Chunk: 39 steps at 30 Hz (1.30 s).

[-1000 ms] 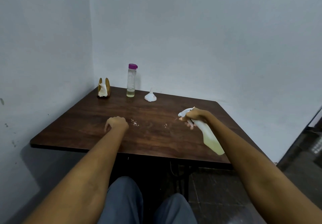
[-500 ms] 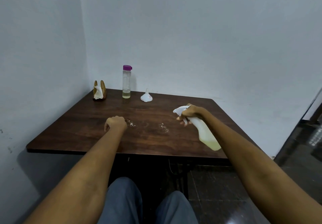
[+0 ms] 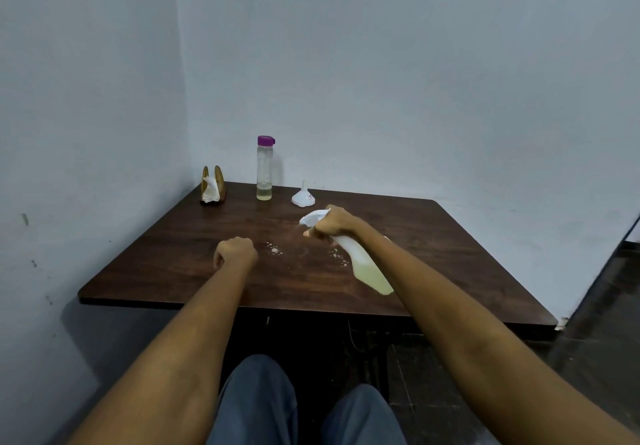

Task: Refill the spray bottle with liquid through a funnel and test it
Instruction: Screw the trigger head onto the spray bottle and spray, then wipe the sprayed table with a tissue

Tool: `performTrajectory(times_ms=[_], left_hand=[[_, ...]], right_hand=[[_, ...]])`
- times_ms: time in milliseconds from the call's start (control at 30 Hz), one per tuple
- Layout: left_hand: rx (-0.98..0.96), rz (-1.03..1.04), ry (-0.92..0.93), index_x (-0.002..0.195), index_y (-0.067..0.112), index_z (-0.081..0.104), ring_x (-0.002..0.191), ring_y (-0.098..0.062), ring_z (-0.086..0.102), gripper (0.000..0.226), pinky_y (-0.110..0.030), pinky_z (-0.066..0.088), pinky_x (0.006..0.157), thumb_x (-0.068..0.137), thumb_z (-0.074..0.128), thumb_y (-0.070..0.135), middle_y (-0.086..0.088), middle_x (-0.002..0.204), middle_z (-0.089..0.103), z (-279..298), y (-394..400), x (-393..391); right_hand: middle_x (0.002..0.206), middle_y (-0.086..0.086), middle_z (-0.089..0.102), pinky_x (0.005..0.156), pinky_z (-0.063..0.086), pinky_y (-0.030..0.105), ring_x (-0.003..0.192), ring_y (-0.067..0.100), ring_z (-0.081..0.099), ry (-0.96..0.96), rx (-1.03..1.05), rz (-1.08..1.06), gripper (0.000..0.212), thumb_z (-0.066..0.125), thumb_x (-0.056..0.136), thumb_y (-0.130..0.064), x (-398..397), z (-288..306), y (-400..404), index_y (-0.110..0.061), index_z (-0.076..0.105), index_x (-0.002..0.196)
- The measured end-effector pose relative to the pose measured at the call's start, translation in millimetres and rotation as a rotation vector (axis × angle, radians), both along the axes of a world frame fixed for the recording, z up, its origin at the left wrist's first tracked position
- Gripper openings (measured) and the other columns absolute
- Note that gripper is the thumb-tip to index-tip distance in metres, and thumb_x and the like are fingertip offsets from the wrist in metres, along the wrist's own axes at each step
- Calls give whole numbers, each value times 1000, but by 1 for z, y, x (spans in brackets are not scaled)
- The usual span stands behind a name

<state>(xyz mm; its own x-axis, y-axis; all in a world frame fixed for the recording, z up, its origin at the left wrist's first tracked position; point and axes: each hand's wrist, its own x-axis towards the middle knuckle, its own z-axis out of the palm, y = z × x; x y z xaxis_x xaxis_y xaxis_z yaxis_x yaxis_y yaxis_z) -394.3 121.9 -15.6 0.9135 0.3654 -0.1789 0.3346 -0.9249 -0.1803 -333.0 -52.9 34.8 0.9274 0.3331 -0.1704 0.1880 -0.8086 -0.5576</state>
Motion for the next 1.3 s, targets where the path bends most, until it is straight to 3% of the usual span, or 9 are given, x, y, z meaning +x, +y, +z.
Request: performTrajectory(times_ms=[100,267,400,533,700,900,1067,1200,1300], left_hand=[[6,8,4,121,7,58,108,-27,61,30,-37,53,82,92,57,15,-9,121,61,0,6,-1],[1,4,-3,121,7,59,107,-27,62,29,-37,53,81,93,54,15,-10,120,61,-2,9,1],[14,0,-13,121,8,58,106,-27,62,29,-36,53,81,93,54,15,-9,120,61,-2,8,4],[-16,16,-29,121,8,59,107,-25,62,31,-35,55,83,92,58,16,-8,119,63,-1,7,16],[-322,-27,-139,121,11,55,113,-22,58,47,-31,48,88,82,70,33,-6,122,60,7,-13,59],[-607,-326,-316,133,14,51,117,-19,56,60,-30,44,97,83,65,45,-5,127,59,7,-70,141],[-619,-576,-401,148,16,28,129,-18,44,67,-30,39,103,91,57,36,-4,143,40,-3,-116,214],[-610,-605,-341,149,13,28,137,-26,35,63,-36,34,110,93,55,29,-10,154,25,-13,-153,268],[-624,-541,-379,145,8,30,131,-26,43,66,-34,40,105,90,60,29,-11,148,34,-26,-166,304]], right_hand=[[76,7,70,56,56,26,65,18,68,150,67,50,26,58,85,-8,2,3,6,-9,62,111],[88,15,69,58,54,26,61,20,62,-24,-83,5,38,60,72,-18,7,-11,3,-6,69,107],[63,7,67,59,52,27,44,13,58,29,26,22,18,57,83,-15,15,-2,-12,-3,68,92],[86,14,64,80,54,39,76,26,63,-117,186,-33,11,55,74,-18,33,3,-42,-10,63,75],[100,14,66,87,52,44,94,32,64,-438,397,-306,21,55,82,-25,67,2,-56,-13,56,98],[131,17,47,100,45,46,123,34,49,-491,467,-539,86,77,72,-43,144,-7,-52,0,34,133],[124,17,46,90,44,40,115,36,50,-438,677,-762,85,85,64,-32,214,-22,-58,-1,35,125],[120,8,43,88,45,34,104,21,47,-393,653,-597,79,80,70,-25,260,-39,-70,-8,29,128],[124,13,52,93,47,34,105,21,53,-172,609,-481,79,68,79,-8,285,-62,-96,-10,17,139]])
